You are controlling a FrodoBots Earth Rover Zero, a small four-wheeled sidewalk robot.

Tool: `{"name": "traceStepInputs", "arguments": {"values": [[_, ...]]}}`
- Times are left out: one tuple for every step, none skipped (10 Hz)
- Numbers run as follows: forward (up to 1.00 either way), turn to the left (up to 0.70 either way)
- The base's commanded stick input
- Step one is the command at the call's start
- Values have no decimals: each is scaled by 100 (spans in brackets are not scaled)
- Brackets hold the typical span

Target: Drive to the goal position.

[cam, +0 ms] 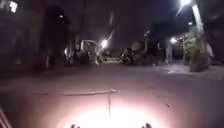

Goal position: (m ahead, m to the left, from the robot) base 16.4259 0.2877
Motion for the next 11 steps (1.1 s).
{"name": "traceStepInputs", "arguments": {"values": [[100,0],[100,0],[100,0],[100,0],[100,0],[100,0],[100,0],[100,0],[100,0],[100,0],[100,0]]}}
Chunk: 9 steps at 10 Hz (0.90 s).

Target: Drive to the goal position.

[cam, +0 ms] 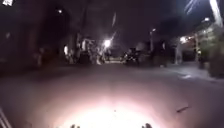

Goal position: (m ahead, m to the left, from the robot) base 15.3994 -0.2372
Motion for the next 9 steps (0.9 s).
{"name": "traceStepInputs", "arguments": {"values": [[100,0],[100,0],[100,0],[100,0],[100,0],[100,0],[100,0],[100,0],[100,0]]}}
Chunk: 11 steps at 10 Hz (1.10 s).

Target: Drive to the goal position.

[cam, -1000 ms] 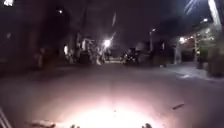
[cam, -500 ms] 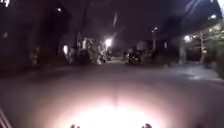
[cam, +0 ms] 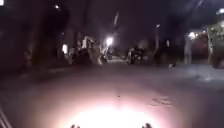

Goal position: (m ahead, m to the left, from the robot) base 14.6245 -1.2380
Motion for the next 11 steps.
{"name": "traceStepInputs", "arguments": {"values": [[100,0],[100,0],[100,0],[100,0],[100,0],[100,0],[100,0],[100,0],[100,0],[100,0],[100,0]]}}
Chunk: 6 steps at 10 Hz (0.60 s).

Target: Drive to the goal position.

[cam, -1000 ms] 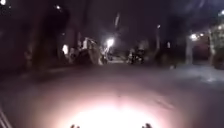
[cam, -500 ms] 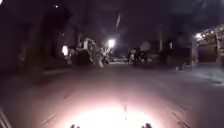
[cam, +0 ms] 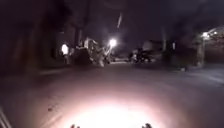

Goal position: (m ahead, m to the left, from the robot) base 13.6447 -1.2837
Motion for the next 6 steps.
{"name": "traceStepInputs", "arguments": {"values": [[100,0],[100,0],[100,0],[100,0],[100,0],[100,0]]}}
